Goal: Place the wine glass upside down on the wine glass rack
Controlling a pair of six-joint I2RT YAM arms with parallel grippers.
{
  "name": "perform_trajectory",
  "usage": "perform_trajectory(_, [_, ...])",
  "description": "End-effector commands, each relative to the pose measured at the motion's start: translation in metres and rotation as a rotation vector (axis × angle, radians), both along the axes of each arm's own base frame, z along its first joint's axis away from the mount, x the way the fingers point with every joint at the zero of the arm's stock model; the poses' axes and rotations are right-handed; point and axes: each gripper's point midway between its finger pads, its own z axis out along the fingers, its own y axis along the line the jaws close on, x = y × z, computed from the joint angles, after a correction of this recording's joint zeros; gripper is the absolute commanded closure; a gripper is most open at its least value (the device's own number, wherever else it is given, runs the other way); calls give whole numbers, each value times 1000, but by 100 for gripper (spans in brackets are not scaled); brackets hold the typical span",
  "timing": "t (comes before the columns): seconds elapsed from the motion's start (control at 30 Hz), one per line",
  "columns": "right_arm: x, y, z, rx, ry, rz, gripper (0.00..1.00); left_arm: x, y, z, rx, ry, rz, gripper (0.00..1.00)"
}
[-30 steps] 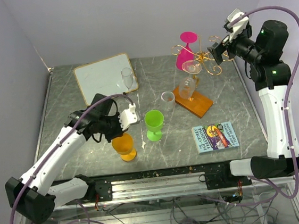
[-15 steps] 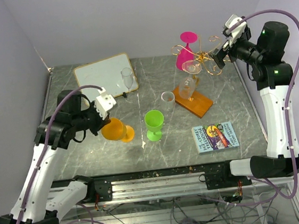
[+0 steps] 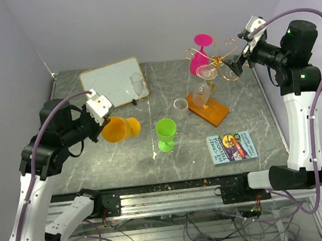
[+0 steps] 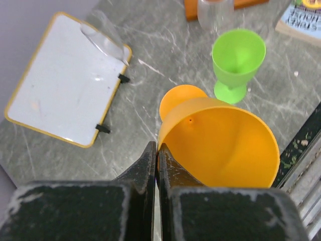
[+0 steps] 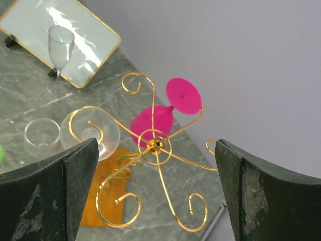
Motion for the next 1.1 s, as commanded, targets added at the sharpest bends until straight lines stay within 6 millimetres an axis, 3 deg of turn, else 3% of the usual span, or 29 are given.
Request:
perform_trajectory(0.0, [3,4,17,127,8,-8,0,6,-5,48,-108,-82,36,93])
perform_trajectory(0.1, [13,8,15,280,77,-28,0,5,-17,71,-185,-87,-5,93])
perform_trajectory(0.3, [7,27,21,432,166,57,2,16,-45,125,-387,-79,-58,93])
perform_trajectory(0.63, [-6,90,14,573,361,216,13,50,-68,187,-583,-94,-65,93])
perform_trajectory(0.87, [-11,133,-6,636,522,335,19,72,-68,220,-655,-210,-37,93])
perform_trajectory(1.07, [-15,169,-15,624,579,417,22,77,-68,227,-667,-247,-44,93])
